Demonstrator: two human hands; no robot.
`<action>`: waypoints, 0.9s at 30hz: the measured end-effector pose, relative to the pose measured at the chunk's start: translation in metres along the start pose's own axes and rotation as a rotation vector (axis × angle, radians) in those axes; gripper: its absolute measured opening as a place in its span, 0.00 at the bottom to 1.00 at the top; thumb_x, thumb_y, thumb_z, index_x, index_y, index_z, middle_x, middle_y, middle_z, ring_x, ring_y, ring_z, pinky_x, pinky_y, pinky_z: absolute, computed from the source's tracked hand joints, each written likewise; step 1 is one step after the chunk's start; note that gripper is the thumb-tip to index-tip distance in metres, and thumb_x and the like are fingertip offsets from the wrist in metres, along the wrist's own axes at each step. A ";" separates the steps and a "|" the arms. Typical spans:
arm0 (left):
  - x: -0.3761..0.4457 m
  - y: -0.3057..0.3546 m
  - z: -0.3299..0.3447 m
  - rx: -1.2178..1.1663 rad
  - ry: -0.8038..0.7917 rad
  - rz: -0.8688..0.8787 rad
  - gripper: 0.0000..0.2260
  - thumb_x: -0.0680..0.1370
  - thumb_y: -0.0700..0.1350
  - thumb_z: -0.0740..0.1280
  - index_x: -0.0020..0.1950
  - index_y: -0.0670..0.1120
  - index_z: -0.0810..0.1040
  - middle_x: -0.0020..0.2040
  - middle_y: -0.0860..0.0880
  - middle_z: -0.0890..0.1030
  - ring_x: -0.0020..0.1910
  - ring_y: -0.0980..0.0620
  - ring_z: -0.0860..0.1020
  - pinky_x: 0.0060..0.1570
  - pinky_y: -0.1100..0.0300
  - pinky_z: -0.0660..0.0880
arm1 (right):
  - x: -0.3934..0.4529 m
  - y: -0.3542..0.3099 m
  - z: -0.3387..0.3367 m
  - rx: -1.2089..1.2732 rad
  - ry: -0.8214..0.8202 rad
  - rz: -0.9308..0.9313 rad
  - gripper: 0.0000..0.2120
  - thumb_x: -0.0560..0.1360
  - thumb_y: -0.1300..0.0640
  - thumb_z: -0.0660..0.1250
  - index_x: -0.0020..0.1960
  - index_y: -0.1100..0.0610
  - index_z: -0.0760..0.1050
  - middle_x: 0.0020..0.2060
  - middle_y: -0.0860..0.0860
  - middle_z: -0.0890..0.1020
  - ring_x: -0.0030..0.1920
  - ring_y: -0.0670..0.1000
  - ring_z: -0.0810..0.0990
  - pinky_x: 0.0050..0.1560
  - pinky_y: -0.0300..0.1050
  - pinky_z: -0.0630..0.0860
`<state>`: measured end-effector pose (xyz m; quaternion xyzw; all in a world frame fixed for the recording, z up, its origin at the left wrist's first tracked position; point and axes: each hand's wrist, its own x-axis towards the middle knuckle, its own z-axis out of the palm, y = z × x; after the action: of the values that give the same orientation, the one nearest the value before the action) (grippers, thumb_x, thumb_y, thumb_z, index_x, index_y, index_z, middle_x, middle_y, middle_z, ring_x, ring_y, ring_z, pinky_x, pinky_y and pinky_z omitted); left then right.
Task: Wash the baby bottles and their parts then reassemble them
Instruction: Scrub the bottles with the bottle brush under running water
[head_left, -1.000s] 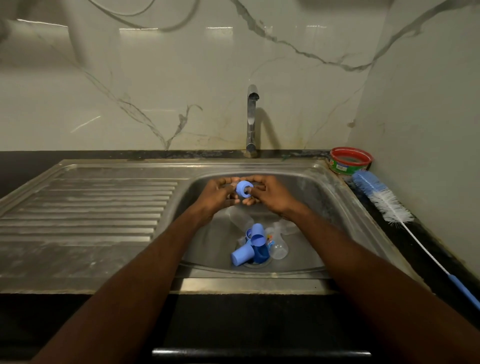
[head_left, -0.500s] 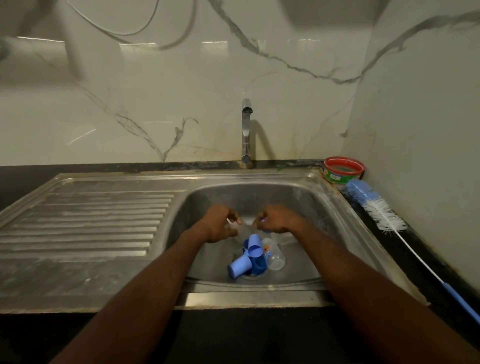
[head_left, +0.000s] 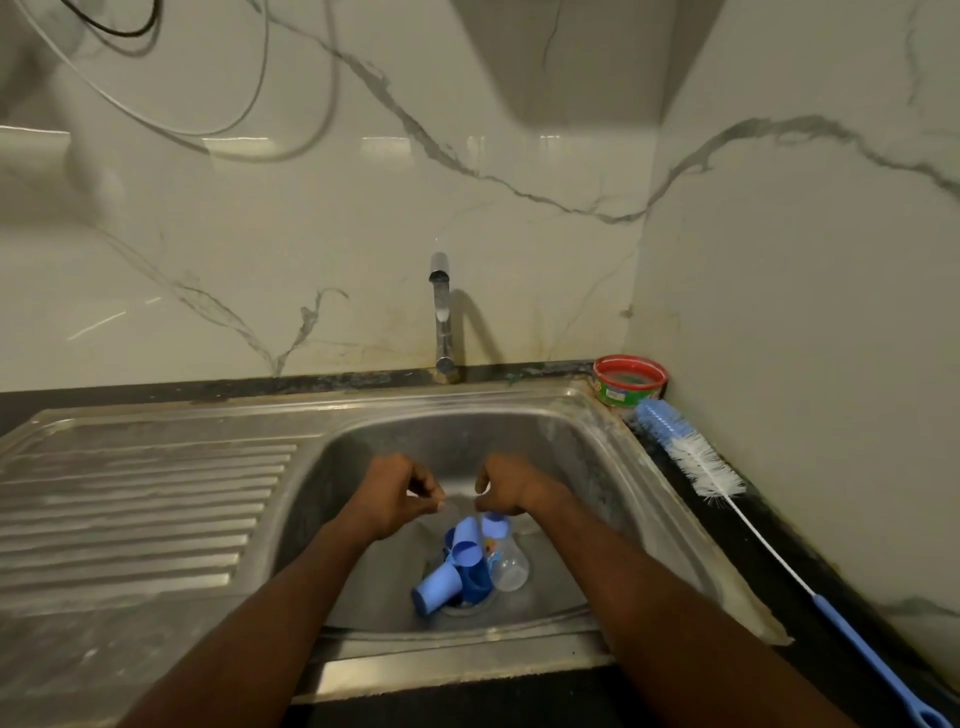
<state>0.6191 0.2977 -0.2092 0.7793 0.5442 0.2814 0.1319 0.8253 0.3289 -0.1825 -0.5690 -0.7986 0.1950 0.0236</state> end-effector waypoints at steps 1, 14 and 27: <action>0.000 -0.001 0.000 0.003 -0.005 -0.001 0.04 0.71 0.43 0.80 0.43 0.47 0.88 0.40 0.56 0.86 0.42 0.64 0.83 0.47 0.72 0.77 | 0.000 -0.001 0.001 0.001 -0.011 -0.004 0.14 0.75 0.53 0.73 0.57 0.60 0.82 0.52 0.55 0.84 0.53 0.55 0.82 0.59 0.52 0.80; 0.041 0.027 -0.019 0.620 0.029 0.064 0.22 0.79 0.48 0.68 0.73 0.51 0.71 0.70 0.47 0.73 0.69 0.46 0.72 0.68 0.49 0.70 | 0.011 -0.013 0.006 -0.040 0.080 0.025 0.13 0.76 0.51 0.69 0.57 0.57 0.80 0.54 0.55 0.82 0.54 0.57 0.81 0.60 0.55 0.78; 0.133 0.043 -0.047 1.393 0.014 -0.057 0.23 0.79 0.54 0.65 0.72 0.49 0.73 0.70 0.44 0.75 0.73 0.42 0.65 0.71 0.41 0.61 | 0.009 -0.010 0.004 -0.093 0.117 -0.018 0.11 0.76 0.50 0.68 0.53 0.56 0.80 0.53 0.56 0.82 0.53 0.59 0.81 0.57 0.55 0.80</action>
<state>0.6580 0.3998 -0.1098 0.6660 0.6189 -0.1321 -0.3950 0.8116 0.3335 -0.1842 -0.5729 -0.8090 0.1237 0.0454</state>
